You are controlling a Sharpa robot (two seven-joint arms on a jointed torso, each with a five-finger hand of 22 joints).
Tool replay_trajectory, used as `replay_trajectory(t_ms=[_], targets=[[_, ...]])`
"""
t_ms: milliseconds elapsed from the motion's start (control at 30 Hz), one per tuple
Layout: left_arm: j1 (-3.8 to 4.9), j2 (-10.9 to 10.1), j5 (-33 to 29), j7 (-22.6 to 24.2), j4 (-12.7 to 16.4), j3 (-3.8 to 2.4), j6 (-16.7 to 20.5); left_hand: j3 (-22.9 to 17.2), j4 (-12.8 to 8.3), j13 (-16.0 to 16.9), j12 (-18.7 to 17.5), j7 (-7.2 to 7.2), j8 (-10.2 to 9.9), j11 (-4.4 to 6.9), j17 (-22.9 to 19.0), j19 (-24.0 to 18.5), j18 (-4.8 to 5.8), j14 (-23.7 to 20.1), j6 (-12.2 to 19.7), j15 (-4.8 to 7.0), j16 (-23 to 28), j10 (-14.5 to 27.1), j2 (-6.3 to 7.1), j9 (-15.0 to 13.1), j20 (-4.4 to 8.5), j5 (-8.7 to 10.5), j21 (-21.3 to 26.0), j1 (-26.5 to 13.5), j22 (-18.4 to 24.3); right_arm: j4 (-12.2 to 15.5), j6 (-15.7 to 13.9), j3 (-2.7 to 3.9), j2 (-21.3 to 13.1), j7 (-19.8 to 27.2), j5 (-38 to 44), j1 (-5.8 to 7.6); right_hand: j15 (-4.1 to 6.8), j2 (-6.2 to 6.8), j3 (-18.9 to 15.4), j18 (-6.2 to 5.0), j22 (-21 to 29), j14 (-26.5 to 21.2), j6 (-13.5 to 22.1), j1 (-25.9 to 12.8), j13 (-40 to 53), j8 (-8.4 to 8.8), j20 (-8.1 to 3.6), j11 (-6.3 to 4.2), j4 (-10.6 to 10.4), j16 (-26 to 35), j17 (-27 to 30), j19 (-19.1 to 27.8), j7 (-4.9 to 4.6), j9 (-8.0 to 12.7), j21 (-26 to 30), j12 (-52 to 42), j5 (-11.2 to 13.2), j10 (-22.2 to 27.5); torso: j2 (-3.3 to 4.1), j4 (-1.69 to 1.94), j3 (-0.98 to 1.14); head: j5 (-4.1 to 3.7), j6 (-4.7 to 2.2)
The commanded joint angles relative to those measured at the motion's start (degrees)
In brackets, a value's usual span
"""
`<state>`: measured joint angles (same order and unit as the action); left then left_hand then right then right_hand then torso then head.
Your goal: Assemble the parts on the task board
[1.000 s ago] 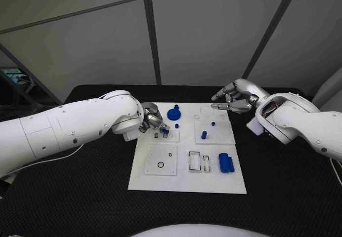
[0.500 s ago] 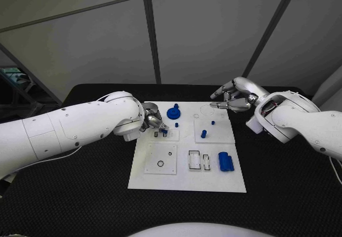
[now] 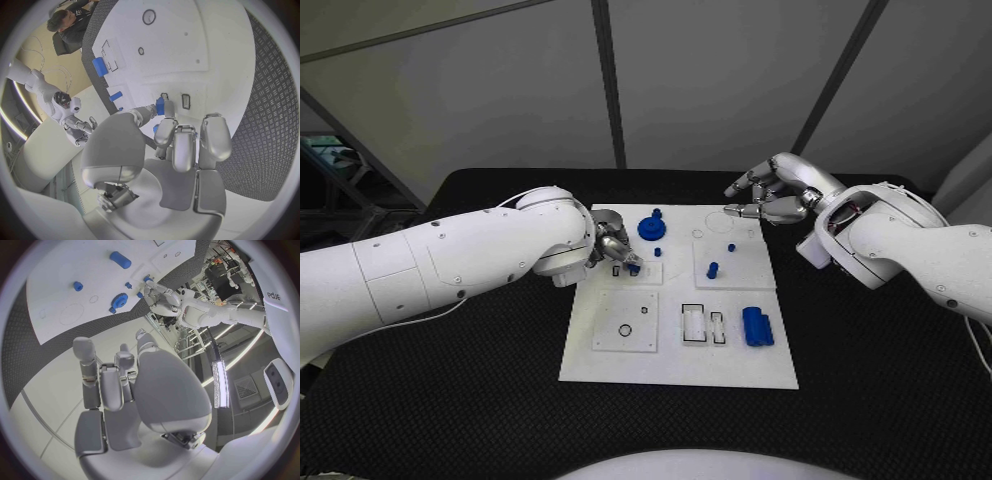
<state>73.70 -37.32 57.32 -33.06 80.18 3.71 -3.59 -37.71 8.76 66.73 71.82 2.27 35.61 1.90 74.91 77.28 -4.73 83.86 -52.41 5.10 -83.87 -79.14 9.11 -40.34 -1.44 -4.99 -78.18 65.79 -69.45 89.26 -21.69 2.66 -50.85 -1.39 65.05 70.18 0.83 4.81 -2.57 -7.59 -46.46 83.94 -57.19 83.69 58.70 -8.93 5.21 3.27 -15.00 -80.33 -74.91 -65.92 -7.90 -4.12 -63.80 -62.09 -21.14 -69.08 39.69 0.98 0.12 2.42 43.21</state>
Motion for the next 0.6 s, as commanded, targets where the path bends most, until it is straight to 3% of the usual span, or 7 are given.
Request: replay_trajectory(t_ms=[33, 200, 600], targets=[[-0.07, 0.0, 0.9, -0.2, 0.0, 0.00, -1.4, -8.4, -8.0, 0.0, 0.0, -0.30, 0.4, 0.23, 6.4, 0.6, 0.14, 3.9, -0.2, 0.04, 0.0, -0.3, -0.21, -0.1, 0.03, -0.06, -0.3, -0.5, -0.2, 0.1, -0.9, 0.04, 0.1, 0.3, 1.1, 0.07, 0.14, 0.17, -0.1, -0.82, 0.0, 2.4, 0.3, 0.4, 0.0, -0.18, 0.08, -0.10, -0.1, 0.3, -1.5, 0.4, -0.17, 0.1, 0.3, 0.3, -0.3, 0.3, -0.02, 0.03, 0.05, -0.04, 0.17], [-0.15, 0.0, 1.7, -0.2, 0.1, 0.00, -2.3, -9.3, -8.6, -0.2, -0.1, -0.37, 0.8, 0.31, 6.4, 0.6, 0.15, 3.9, -0.2, 0.10, 0.0, -0.3, 0.08, -0.4, 0.08, -0.14, -0.4, -0.7, -0.3, 0.0, -0.8, 0.04, 0.1, 0.1, 1.2, 0.07, 0.14, 0.17, -0.1, -0.82, 0.0, 2.4, 0.3, 0.3, 0.1, -0.24, 0.09, -0.10, -0.2, 0.3, -1.5, 0.4, -0.16, 0.0, 0.4, 0.2, -0.3, 0.2, -0.03, 0.03, 0.04, 0.36, 0.09], [-0.19, -0.2, 2.2, -0.7, 0.3, -0.01, -2.9, -11.0, -9.4, -0.4, -0.1, -0.42, 1.6, 0.37, 6.4, 0.7, 0.18, 3.9, 0.0, 0.16, 0.0, -0.3, 0.64, -0.9, 0.15, -0.21, -0.4, -1.5, -0.5, 0.0, -0.7, 0.04, 0.2, -0.1, 1.3, 0.07, 0.15, 0.18, -0.2, -0.83, 0.0, 2.4, 0.2, 0.3, 0.0, -0.29, 0.09, -0.11, -0.2, 0.3, -1.5, 0.4, -0.15, 0.0, 0.4, 0.3, -0.3, 0.3, -0.04, 0.06, 0.04, 0.21, 0.12]])
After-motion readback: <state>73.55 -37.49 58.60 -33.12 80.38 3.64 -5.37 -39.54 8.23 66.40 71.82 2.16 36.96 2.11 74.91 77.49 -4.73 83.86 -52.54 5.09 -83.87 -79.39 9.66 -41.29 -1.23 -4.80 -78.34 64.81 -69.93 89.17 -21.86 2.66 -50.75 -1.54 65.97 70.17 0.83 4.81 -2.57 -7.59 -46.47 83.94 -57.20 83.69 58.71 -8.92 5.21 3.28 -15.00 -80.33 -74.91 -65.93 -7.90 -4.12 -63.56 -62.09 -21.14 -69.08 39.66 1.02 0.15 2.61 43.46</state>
